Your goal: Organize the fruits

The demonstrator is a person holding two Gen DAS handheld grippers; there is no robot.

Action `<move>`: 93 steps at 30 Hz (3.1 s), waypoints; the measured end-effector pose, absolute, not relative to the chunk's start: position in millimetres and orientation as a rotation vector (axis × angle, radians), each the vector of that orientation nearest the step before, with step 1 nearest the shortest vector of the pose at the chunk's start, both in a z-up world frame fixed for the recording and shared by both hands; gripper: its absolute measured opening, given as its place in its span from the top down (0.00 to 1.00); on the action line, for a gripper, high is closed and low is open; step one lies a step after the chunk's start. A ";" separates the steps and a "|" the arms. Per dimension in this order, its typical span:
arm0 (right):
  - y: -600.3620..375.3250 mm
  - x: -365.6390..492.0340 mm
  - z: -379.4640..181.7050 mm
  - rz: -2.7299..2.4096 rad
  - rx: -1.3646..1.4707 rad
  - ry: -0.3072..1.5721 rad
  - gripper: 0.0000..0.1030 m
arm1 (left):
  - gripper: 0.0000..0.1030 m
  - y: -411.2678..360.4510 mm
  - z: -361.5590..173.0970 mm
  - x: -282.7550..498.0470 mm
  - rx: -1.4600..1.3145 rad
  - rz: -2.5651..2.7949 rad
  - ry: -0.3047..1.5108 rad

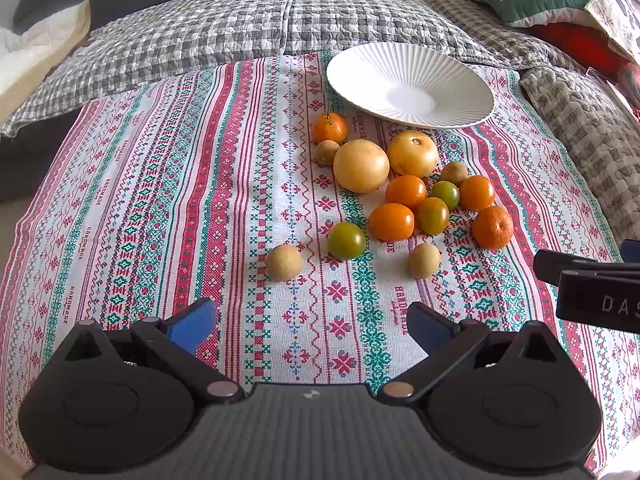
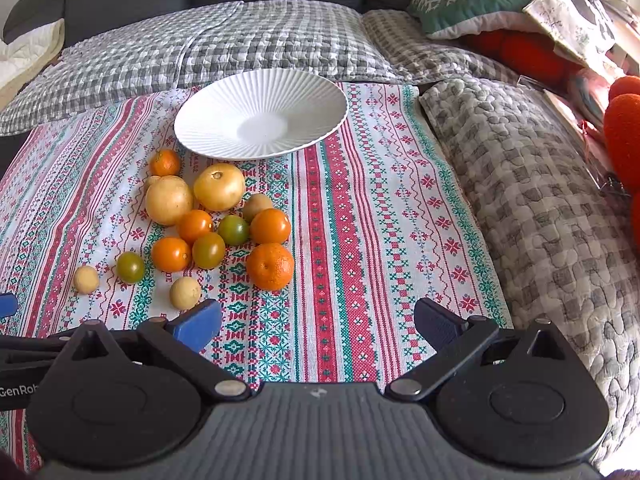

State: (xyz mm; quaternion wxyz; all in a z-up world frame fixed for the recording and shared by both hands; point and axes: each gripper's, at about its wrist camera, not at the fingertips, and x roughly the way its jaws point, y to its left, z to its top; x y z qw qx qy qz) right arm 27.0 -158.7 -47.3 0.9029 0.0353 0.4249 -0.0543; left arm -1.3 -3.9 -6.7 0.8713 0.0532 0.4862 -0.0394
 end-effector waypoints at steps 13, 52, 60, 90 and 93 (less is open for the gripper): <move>-157.7 27.1 -47.4 -0.113 0.073 0.879 0.00 | 0.06 -3.2 -7.7 -2.3 0.111 -0.087 1.020; -176.4 132.1 -61.8 0.202 0.463 0.755 0.10 | 0.06 -4.3 -33.0 102.6 0.135 -0.223 0.858; -171.8 152.6 -85.7 0.229 0.429 0.792 0.31 | 0.22 1.0 -49.3 107.6 0.043 -0.298 0.868; -169.3 157.7 -96.4 0.217 0.492 0.821 0.56 | 0.58 -1.7 -59.0 118.4 -0.083 -0.440 0.899; -170.6 155.6 -93.3 0.210 0.485 0.840 0.56 | 0.58 -0.3 -55.7 116.4 -0.084 -0.446 0.895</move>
